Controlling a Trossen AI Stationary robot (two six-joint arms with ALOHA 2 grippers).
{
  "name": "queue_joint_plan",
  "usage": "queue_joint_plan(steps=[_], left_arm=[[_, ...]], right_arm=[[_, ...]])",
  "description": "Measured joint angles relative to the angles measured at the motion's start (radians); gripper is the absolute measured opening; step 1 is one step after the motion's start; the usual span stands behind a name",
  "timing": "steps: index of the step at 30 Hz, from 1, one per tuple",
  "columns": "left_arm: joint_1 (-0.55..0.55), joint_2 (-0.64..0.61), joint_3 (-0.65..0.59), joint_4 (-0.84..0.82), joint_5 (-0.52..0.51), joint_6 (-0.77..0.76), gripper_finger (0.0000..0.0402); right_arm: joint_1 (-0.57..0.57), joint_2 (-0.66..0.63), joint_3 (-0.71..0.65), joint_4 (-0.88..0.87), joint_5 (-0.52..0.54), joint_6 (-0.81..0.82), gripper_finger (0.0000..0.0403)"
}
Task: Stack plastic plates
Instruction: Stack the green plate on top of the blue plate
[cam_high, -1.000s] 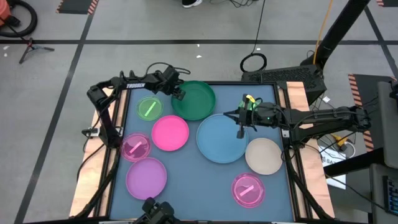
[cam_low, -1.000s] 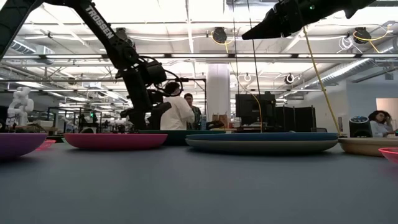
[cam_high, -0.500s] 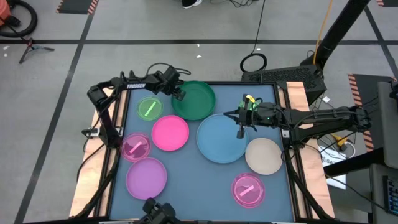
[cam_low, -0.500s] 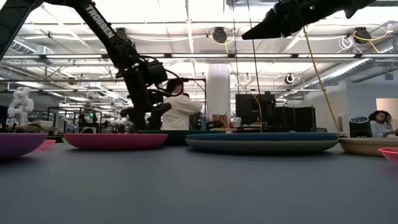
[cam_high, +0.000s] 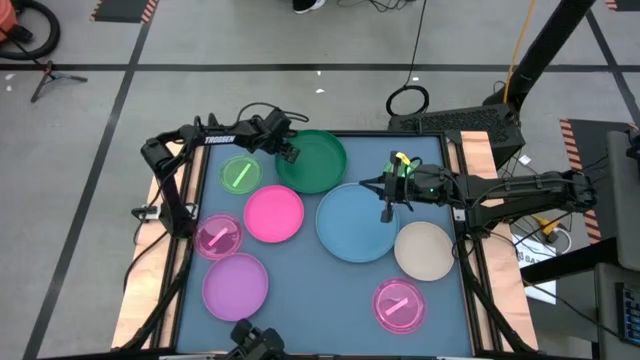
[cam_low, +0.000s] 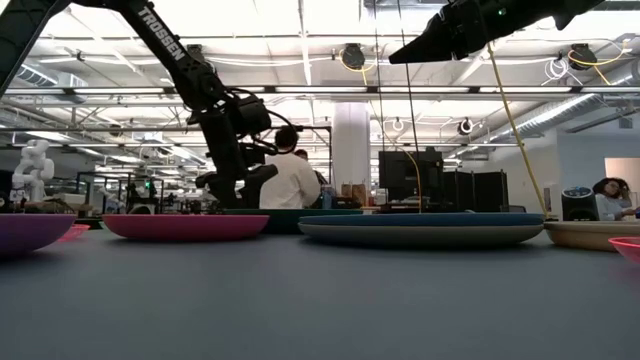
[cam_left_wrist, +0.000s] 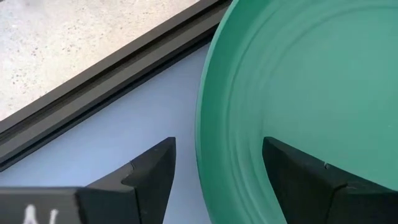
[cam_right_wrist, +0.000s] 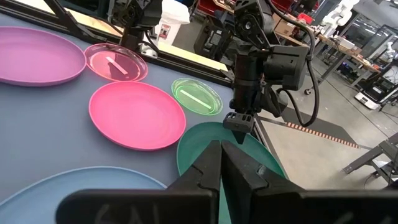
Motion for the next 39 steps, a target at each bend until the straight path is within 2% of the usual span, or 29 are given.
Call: queue_joint_plan(steps=[39], left_arm=[[-0.005,0.0,-0.023,0.045,-0.02,-0.009,0.0246]], right_arm=[[0.0,0.0,0.0,-0.001,0.0,0.0,0.0006]])
